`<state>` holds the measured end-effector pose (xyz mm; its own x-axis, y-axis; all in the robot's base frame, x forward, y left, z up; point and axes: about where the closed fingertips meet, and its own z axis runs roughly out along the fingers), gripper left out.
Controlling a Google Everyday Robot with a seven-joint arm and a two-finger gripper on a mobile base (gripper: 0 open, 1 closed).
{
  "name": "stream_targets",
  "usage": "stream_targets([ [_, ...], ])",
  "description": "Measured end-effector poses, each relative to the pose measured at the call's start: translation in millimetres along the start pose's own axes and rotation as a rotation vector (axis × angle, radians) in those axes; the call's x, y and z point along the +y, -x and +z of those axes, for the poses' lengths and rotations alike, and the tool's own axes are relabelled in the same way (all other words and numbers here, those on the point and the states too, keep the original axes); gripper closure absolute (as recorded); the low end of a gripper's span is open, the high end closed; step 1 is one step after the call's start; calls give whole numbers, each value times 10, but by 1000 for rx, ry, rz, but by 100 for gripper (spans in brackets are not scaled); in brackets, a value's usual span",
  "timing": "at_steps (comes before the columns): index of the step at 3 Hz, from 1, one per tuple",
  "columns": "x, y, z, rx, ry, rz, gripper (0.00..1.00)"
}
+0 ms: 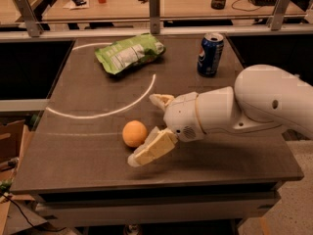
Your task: Move orange near green rice chip bag
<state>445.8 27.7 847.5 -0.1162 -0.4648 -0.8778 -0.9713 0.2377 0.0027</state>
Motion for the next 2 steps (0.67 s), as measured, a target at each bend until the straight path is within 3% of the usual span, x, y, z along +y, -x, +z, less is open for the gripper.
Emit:
stream_targets([
  [1, 11, 37, 130, -28, 33, 1, 0],
  [2, 10, 28, 176, -43, 45, 3, 17],
])
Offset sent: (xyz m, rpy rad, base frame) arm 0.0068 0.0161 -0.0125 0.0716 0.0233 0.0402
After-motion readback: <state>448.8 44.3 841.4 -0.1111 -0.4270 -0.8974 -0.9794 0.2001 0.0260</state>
